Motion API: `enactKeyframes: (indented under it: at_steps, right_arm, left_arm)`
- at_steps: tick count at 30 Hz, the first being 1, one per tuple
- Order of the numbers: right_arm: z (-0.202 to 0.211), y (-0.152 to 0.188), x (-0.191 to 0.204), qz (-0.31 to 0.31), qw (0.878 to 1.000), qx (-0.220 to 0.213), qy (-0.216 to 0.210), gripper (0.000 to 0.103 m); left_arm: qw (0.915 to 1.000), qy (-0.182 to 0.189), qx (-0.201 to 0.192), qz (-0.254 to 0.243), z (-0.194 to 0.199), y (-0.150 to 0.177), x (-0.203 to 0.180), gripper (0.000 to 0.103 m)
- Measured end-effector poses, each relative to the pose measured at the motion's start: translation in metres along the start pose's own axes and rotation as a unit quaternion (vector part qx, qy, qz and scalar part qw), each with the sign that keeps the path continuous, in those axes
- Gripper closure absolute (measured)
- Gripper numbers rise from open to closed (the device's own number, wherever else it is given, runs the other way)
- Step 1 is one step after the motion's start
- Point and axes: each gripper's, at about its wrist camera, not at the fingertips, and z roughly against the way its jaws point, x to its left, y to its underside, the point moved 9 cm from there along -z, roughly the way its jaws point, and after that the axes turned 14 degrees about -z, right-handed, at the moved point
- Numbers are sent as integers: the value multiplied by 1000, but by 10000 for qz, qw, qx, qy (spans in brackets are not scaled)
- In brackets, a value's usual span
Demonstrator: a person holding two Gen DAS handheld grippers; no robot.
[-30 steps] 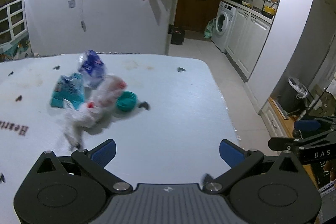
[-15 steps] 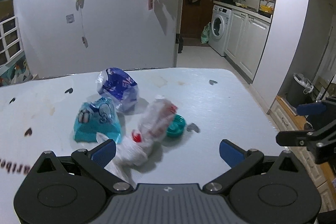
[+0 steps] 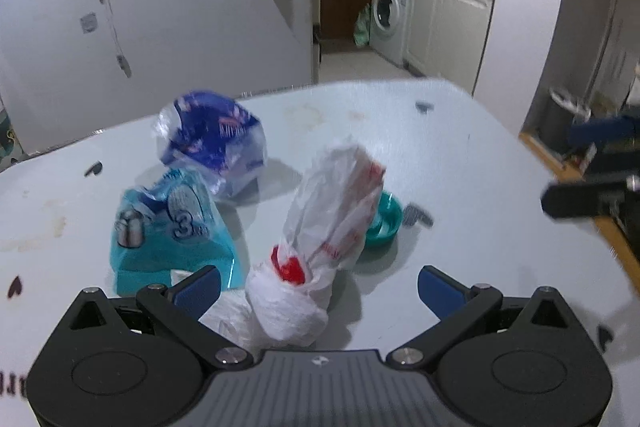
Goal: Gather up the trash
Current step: 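Grasp the white plastic bag with the left tool while the right tool grasps the teal cap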
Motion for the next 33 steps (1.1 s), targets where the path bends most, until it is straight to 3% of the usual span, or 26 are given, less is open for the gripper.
enactKeyframes:
  at_steps: [3, 5, 9, 11, 17, 19, 21, 25, 31, 32, 33]
  right_arm:
    - [-14, -3, 3, 62, 10000, 54, 54, 0]
    - [-23, -4, 5, 78, 9999, 92, 57, 0]
    - [-43, -2, 10, 245, 9992, 296, 98, 0]
    - [-54, -1, 13, 349, 9984, 413, 153, 0]
    - [-83, 1, 29, 711, 9958, 576, 81, 0]
    - [-93, 2, 34, 747, 9946, 716, 33, 1]
    - [-102, 4, 38, 744, 9935, 857, 53, 10]
    - [-117, 8, 46, 605, 9917, 1127, -148, 17]
    - [-129, 10, 52, 743, 9908, 1126, -126, 26]
    - [-128, 11, 54, 771, 9908, 1099, -170, 32]
    - [-127, 12, 55, 814, 9905, 1082, -255, 44]
  left_arm:
    - [9999, -17, 140, 38, -10, 9, 3, 6]
    - [9996, -135, 234, 121, -14, 14, 7, 22]
    - [9990, -228, 193, 342, -16, 18, 13, 25]
    - [9986, -293, 182, 390, -15, 19, 16, 37]
    - [9967, -293, 127, 751, -8, 20, 25, 53]
    - [9956, -314, 154, 875, -4, 23, 26, 53]
    - [9945, -301, 180, 988, -1, 26, 27, 53]
    - [9923, -327, 246, 1167, 7, 34, 27, 54]
    - [9893, -400, 515, 1302, 10, 38, 25, 54]
    - [9886, -411, 522, 1355, 9, 38, 25, 54]
    - [9881, -424, 522, 1385, 10, 38, 26, 54]
